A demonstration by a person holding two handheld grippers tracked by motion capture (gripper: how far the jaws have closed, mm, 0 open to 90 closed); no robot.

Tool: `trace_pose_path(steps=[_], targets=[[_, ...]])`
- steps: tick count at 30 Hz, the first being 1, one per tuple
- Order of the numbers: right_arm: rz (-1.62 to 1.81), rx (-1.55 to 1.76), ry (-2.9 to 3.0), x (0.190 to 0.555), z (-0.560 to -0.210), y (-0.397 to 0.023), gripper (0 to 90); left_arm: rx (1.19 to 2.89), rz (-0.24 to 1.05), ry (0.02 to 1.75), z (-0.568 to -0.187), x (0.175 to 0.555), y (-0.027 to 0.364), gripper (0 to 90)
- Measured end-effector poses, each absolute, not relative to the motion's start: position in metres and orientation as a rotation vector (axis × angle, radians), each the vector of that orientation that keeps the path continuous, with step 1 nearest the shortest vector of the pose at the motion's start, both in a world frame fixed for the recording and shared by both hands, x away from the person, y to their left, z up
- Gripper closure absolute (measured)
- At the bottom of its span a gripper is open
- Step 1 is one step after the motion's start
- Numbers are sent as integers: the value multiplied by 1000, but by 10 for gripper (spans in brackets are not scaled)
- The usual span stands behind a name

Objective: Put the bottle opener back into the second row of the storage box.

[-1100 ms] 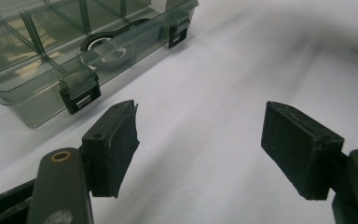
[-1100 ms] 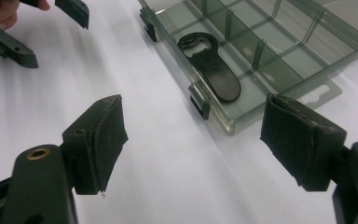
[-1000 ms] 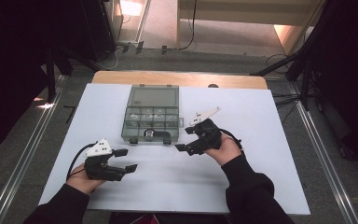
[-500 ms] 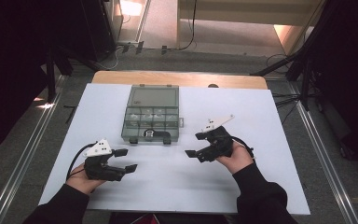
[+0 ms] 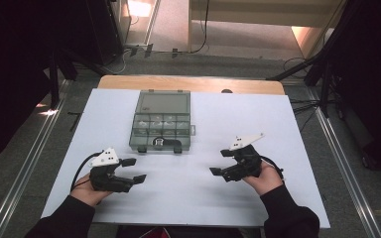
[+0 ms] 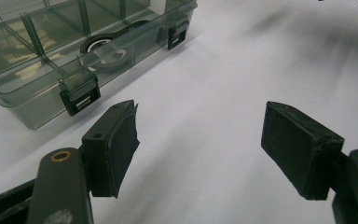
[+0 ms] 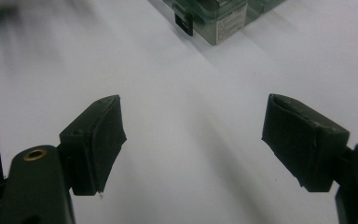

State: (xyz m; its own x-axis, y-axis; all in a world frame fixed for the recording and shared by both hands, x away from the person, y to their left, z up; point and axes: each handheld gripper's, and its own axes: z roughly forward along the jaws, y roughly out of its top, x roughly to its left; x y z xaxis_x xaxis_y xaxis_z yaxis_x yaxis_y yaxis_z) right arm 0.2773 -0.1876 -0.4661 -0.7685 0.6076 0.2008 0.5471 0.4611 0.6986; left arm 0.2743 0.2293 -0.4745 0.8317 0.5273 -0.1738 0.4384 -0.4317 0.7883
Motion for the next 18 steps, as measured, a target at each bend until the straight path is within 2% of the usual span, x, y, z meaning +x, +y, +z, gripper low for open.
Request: trace_pose_path(steps=[18], targets=[[1209, 1104, 2565, 257, -479, -219, 220, 2087, 122, 706, -475, 274, 229, 268]])
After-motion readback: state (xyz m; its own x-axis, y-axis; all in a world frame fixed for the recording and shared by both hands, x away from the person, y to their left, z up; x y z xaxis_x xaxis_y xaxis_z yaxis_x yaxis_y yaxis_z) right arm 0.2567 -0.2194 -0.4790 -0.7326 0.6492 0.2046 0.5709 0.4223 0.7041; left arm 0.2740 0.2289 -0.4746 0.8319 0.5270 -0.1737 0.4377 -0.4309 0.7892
